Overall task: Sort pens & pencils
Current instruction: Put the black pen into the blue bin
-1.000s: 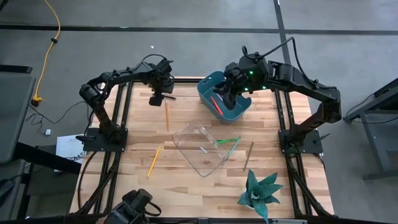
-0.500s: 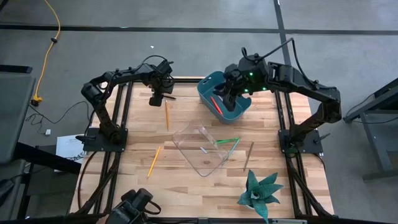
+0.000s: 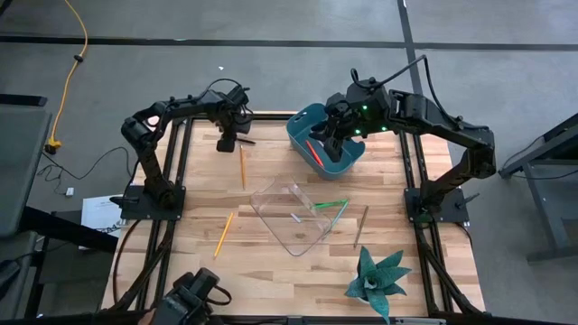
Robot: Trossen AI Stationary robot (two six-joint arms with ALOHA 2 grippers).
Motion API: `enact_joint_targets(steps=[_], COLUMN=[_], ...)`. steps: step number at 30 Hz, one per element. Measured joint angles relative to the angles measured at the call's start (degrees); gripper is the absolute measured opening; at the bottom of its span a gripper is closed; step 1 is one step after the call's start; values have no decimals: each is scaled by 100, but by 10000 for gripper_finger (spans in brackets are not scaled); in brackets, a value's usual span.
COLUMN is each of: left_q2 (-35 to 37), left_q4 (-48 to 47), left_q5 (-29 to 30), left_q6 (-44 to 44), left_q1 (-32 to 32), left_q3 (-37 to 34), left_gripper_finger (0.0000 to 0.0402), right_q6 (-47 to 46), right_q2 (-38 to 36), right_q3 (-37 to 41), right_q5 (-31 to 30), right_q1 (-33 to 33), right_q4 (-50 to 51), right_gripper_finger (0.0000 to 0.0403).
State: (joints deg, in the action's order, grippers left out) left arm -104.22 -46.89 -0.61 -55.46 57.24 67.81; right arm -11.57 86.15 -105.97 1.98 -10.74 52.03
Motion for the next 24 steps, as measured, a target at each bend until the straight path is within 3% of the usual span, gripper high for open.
enact_joint_targets(steps=[24], left_q2=[-289], left_q4=[9], left_q5=[-164], left_q6=[88], left_q1=[174], left_q3=[20], left_gripper_finger=[101], right_q6=[-135], right_q2=[0], right_q3=[0], right_q5=[2], right_q1=[42], right_q4=[19], right_gripper_finger=[94])
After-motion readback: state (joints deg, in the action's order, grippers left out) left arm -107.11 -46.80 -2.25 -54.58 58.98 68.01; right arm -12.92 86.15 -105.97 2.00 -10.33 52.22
